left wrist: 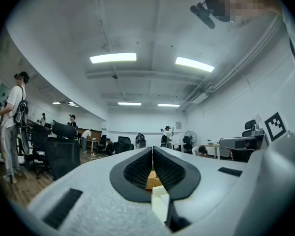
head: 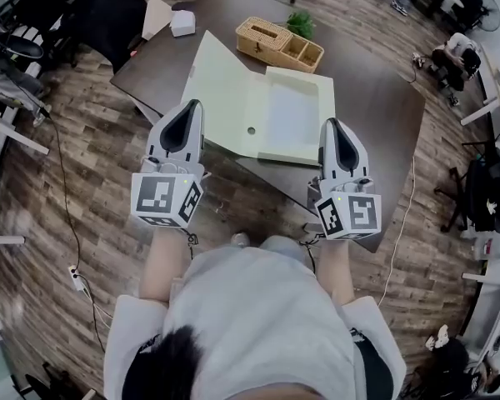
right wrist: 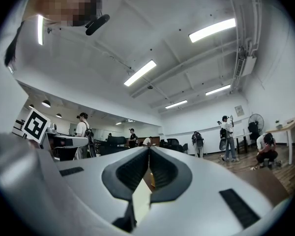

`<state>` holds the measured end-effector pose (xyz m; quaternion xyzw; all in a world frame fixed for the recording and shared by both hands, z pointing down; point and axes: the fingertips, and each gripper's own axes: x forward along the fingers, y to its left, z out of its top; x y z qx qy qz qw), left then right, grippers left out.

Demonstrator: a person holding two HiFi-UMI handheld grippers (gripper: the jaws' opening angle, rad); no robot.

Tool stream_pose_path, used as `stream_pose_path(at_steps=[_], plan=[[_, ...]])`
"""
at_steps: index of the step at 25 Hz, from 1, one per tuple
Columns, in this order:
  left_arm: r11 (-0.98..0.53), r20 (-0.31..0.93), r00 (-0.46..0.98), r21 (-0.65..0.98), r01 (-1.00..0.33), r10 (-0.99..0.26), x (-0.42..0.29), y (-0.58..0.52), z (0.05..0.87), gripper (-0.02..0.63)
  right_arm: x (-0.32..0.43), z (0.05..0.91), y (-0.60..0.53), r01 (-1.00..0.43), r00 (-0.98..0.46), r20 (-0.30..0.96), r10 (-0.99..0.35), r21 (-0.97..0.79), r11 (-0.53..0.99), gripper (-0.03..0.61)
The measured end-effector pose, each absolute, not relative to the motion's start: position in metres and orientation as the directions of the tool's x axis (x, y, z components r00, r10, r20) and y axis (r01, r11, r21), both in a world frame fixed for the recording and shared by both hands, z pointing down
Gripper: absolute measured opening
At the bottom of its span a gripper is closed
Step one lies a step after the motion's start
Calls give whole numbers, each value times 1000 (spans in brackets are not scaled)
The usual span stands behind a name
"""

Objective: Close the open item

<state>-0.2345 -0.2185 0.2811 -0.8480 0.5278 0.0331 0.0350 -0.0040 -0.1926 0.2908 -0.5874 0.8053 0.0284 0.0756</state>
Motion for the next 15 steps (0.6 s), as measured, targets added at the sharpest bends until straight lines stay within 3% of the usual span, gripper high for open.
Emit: stream_pose_path(at_steps=[11,15], plan=[[-369,107,367,6,-930,-924,-278,-277,331,17,-7,301,-209,-954,-294,-108,-950,-26,298,14],[-344,196,348,55,-937,-917,-291,-292,361,82,-3,305,-212,-956,-289,-92,-953,-20,292,14]])
